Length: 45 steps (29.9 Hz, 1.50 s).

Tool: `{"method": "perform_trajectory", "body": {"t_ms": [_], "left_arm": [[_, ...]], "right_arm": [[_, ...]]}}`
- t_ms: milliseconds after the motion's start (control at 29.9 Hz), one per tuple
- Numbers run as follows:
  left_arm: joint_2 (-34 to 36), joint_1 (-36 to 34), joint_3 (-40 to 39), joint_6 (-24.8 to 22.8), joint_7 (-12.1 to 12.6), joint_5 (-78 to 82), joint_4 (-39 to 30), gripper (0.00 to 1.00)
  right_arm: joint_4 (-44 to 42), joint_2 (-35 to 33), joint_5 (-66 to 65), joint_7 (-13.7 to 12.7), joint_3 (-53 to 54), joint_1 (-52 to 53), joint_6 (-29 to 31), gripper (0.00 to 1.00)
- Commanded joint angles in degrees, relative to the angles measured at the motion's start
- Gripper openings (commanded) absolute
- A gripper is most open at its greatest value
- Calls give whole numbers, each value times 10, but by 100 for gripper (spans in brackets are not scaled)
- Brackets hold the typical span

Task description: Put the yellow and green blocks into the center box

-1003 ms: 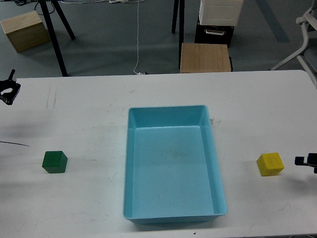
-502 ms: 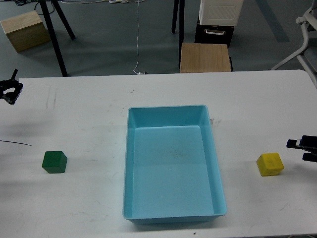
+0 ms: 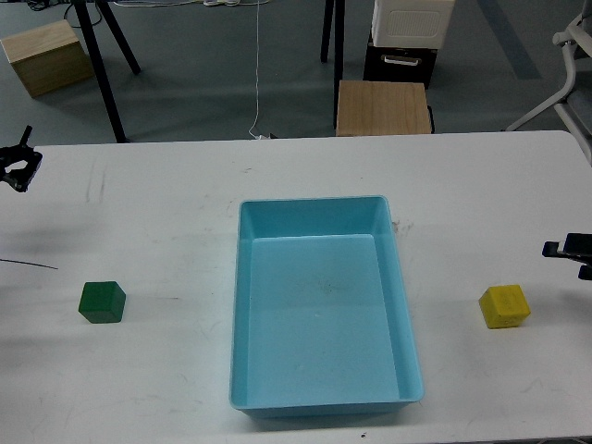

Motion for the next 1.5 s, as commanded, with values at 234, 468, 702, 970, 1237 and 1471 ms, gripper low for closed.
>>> {"method": "perform_trajectory", "body": {"t_ms": [234,468,702,970,1237,1471], "left_arm": [[3,5,3,0,3,1,0,100],[3,7,3,0,1,5,0,100],[10,7,1,0,-4,32,-7,100],[9,9,2,0,-4,32,-7,100],[9,7,2,0,-4,32,-7,100],[10,9,2,0,-4,32,-8,100]], "right_arm": [[12,-9,-17,22,-1,58,0,99],[61,-31,73,30,-1,97,0,99],[60,-30,87,24,-1,98,0,99],[7,22,114,1,-4,102,0,99],[36,-5,136,19,0,109,0,99],[53,-20,132,16,-9,104,0,99]]}}
